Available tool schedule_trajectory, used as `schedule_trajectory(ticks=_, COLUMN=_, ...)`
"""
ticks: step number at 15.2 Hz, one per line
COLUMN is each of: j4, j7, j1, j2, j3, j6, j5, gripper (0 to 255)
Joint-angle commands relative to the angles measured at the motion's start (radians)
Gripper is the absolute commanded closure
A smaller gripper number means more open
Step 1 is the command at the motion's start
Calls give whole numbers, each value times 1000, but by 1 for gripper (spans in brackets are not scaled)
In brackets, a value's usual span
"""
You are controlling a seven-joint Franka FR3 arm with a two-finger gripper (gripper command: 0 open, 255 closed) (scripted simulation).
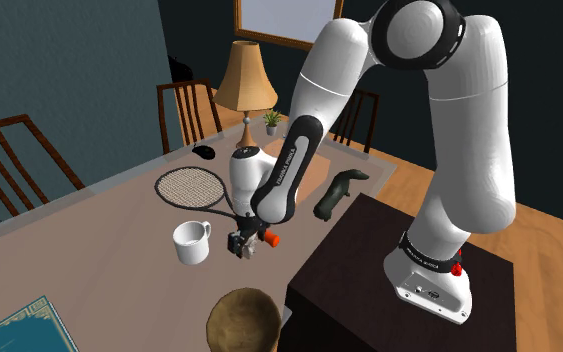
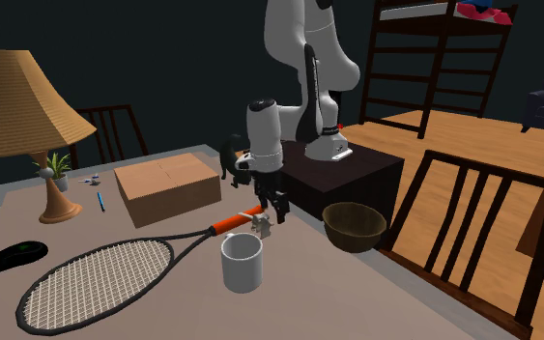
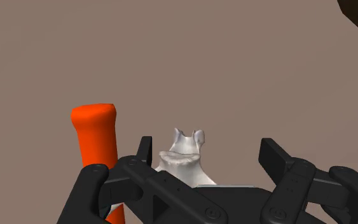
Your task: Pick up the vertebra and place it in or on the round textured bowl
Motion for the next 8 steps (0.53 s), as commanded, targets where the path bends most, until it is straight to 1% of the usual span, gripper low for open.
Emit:
schedule_trajectory(ticks=1, j4=9, j7=6, j1=10, j2=29, j3=-10, j6=20, j5=-8, gripper=0)
schedule_trajectory(ticks=3, j4=16, j7=11, j1=17, j2=53, j3=-18, j6=37, j5=-14, gripper=0)
schedule_trajectory(ticks=8, j4=16, j7=11, j1=17, j2=53, j3=-18, j6=37, j5=-14, gripper=0)
